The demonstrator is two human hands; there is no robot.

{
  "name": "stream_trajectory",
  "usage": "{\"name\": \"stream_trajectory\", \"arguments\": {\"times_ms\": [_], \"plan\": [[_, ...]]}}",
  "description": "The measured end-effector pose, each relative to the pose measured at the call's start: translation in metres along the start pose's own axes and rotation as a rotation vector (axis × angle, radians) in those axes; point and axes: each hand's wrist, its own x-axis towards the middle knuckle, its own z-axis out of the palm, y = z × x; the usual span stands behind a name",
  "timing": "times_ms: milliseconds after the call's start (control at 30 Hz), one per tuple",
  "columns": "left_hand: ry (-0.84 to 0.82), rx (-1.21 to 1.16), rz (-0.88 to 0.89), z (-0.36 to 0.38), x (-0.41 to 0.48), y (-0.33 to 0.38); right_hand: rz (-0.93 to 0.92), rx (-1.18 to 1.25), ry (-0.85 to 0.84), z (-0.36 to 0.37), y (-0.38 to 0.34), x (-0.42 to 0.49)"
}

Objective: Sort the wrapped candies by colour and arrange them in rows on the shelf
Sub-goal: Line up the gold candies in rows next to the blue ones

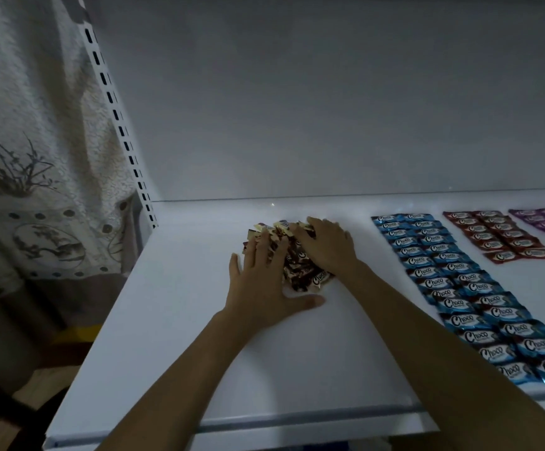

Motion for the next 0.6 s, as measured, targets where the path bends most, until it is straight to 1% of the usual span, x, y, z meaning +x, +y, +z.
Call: {"name": "stream_trajectory", "arguments": {"times_ms": [133, 200, 300, 367, 400, 467, 533, 600], "plan": [[0.022, 0.033, 0.018, -0.001, 0.016, -0.009, -0.161, 0.115, -0.015, 0.01, -0.014, -0.007], [0.044, 0.036, 0.054, -0.005, 0.017, -0.017, -0.228, 0.168, -0.019, 0.015, -0.024, -0.014], [0.118, -0.092, 0.127, -0.009, 0.012, -0.034, -0.309, 0.234, -0.055, 0.019, -0.032, -0.027], [0.134, -0.154, 0.121, -0.009, 0.007, -0.04, -0.317, 0.262, -0.064, 0.02, -0.03, -0.033], [0.163, -0.149, 0.124, -0.008, 0.006, -0.041, -0.315, 0.275, -0.059, 0.02, -0.029, -0.034], [0.241, -0.113, 0.158, -0.007, 0.004, -0.041, -0.307, 0.306, -0.027, 0.021, -0.024, -0.035], [0.274, -0.085, 0.161, -0.007, 0.003, -0.04, -0.285, 0.353, 0.014, 0.021, -0.021, -0.035], [0.293, -0.001, 0.16, -0.008, 0.003, -0.04, -0.258, 0.402, 0.041, 0.02, -0.019, -0.034]]}}
